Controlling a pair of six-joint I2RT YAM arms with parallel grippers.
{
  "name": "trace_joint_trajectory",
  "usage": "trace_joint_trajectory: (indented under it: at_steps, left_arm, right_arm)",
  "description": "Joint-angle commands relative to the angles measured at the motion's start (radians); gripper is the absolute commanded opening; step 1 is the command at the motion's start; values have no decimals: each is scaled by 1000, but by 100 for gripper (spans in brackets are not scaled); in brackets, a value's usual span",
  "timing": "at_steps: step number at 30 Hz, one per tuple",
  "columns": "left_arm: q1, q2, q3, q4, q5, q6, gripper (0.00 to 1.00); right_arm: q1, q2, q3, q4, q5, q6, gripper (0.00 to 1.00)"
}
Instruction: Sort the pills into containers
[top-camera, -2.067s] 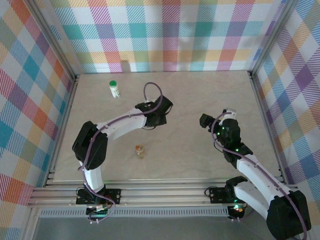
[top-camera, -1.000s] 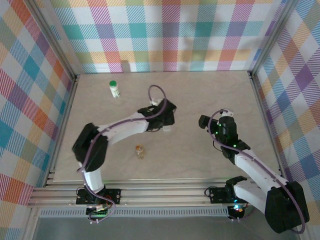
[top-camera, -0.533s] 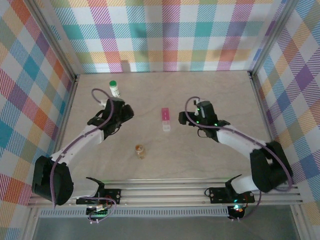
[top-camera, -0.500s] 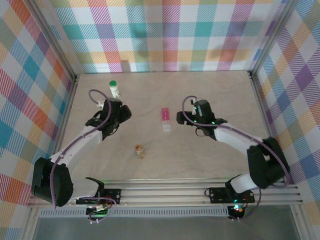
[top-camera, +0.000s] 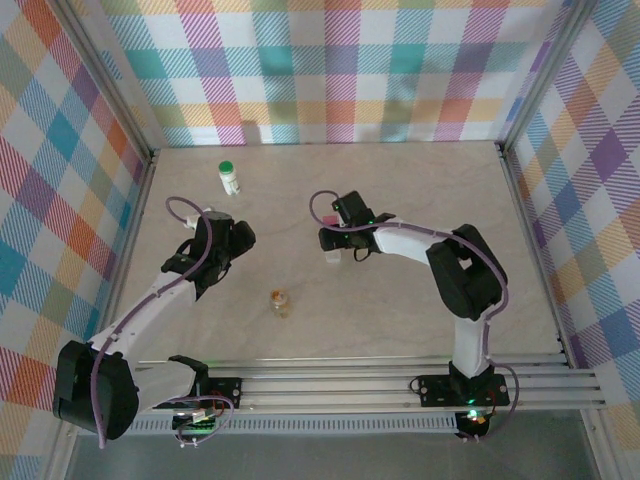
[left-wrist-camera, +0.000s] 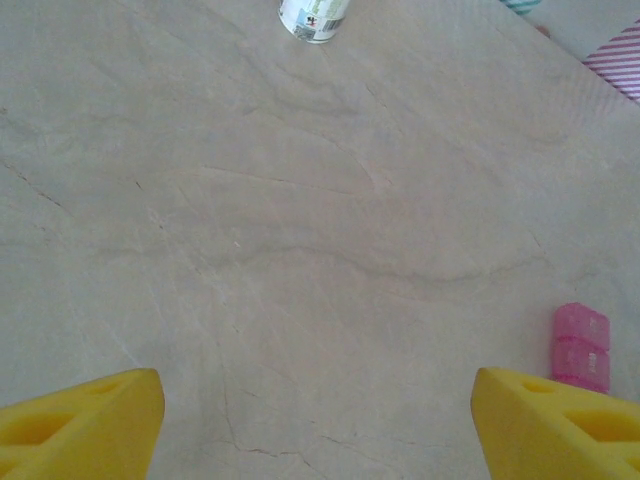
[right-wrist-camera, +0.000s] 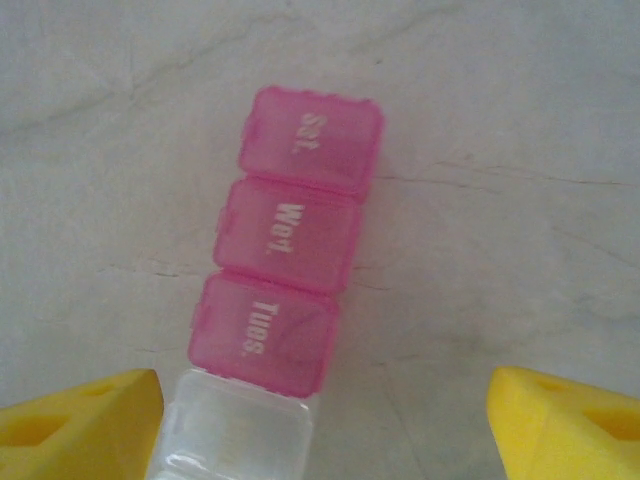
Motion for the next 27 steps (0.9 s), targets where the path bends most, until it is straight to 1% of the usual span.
trace_joint_trajectory:
  at_steps: [1,6,15,18,24,27]
  left_arm:
    - [10,-20,-8,23,-24,1,80]
    - [10,-20,-5,16,-24,-4,80]
    - [10,-13,-4,13,-19,-12,81]
    - [10,-6,-1,11,-15,-11,81]
    - [10,4,4,5,-11,-13,81]
    - [10,2,2,3,-16,-16,81]
  right_arm:
    - [23,39,59,-47,29,-39,81]
    - [30,74,84,-69,37,-42,76]
    - [53,83,42,-29,72,-70,69]
    - [55,94,34,-15,84,-87,62]
    - [73,98,-11,54,106,-123,60]
    - [81,97,-32,87,114,-142,53]
